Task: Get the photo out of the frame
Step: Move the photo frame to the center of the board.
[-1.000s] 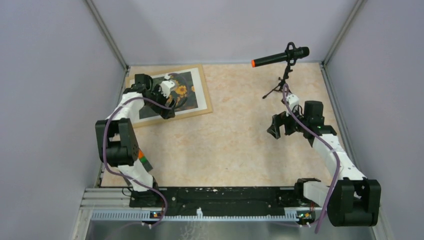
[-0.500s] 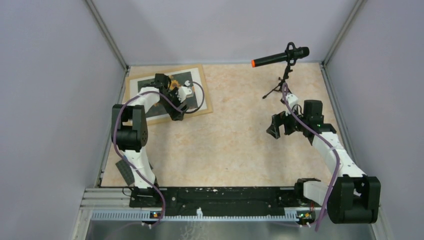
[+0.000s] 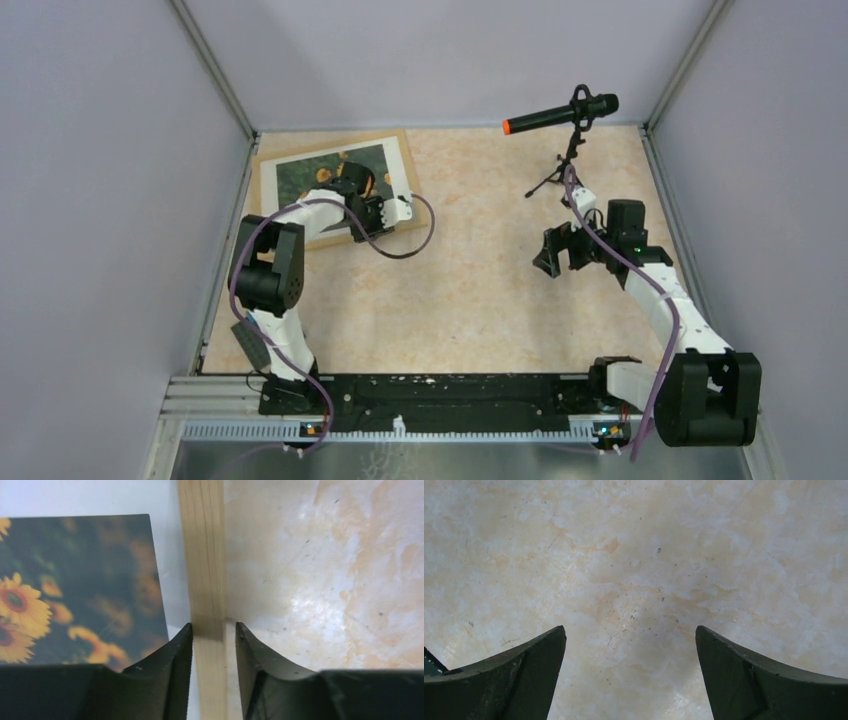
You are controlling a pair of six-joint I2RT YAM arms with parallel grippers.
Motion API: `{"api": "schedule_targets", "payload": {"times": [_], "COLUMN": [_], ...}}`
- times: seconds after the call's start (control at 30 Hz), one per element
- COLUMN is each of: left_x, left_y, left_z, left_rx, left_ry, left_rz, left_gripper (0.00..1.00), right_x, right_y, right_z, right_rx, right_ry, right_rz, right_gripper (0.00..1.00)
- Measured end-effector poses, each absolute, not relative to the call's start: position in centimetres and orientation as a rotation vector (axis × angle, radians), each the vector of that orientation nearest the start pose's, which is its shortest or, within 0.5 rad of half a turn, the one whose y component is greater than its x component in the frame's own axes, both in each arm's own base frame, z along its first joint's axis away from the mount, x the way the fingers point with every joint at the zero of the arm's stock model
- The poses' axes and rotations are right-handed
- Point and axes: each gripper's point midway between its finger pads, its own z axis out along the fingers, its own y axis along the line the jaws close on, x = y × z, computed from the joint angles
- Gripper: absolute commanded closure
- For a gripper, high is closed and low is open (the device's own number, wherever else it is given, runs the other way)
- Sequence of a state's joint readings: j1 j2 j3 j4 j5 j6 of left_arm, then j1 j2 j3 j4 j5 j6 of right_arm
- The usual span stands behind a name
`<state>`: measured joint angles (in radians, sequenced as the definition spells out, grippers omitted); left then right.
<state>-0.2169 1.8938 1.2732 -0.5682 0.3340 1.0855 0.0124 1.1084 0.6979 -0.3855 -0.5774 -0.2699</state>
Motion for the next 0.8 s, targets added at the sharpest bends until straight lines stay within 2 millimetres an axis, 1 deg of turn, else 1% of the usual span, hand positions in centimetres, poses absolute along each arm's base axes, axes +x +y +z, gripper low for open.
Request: {"api": "schedule_targets", "payload": {"times": [0.07, 0.17, 0.23, 0.3, 0.43, 0.53, 0.6, 0.63, 0.67, 0.73, 0.77, 0.8], "left_x": [39.7, 38.8, 38.0, 36.8, 33.7, 30.3, 27.9, 26.6, 25.3, 23.0, 21.9, 20.7], "left_y": [-12.1, -13.6, -14.8, -15.9, -18.6, -20.8, -21.9, -22.3, -22.5, -22.5, -22.2, -21.9], "left_z": [2.8, 2.8, 2.7, 2.6, 2.5, 2.4, 2.4, 2.4, 2.4, 2.5, 2.6, 2.7], "left_rx": [1.741, 1.812, 1.857, 1.907, 2.028, 2.148, 2.225, 2.269, 2.307, 2.363, 2.386, 2.403], "left_ry": [2.012, 1.950, 1.913, 1.874, 1.766, 1.646, 1.559, 1.503, 1.454, 1.385, 1.369, 1.367], "left_rz": [-0.129, -0.086, -0.070, -0.056, -0.057, -0.087, -0.114, -0.125, -0.137, -0.172, -0.197, -0.236], "left_gripper": [0.65, 0.70, 0.74, 0.75, 0.76, 0.76, 0.75, 0.74, 0.70, 0.57, 0.48, 0.41], "right_x": [28.1, 28.2, 28.2, 28.2, 28.2, 28.2, 28.1, 28.1, 28.1, 27.9, 27.8, 27.8], "right_y": [9.0, 9.0, 9.0, 9.0, 9.0, 9.0, 9.0, 9.0, 8.9, 9.0, 9.0, 9.1], "right_z": [11.8, 12.0, 12.0, 12.0, 12.0, 12.0, 11.9, 11.9, 11.9, 11.8, 11.9, 12.0], "right_rx": [-0.588, -0.588, -0.588, -0.588, -0.589, -0.589, -0.599, -0.605, -0.610, -0.621, -0.626, -0.631], "right_ry": [2.189, 2.185, 2.187, 2.187, 2.187, 2.188, 2.186, 2.185, 2.186, 2.188, 2.190, 2.186], "right_rz": [0.544, 0.543, 0.543, 0.543, 0.543, 0.542, 0.539, 0.537, 0.536, 0.540, 0.543, 0.543], "right_gripper": [0.01, 0.01, 0.01, 0.01, 0.01, 0.01, 0.01, 0.01, 0.01, 0.01, 0.01, 0.01]}}
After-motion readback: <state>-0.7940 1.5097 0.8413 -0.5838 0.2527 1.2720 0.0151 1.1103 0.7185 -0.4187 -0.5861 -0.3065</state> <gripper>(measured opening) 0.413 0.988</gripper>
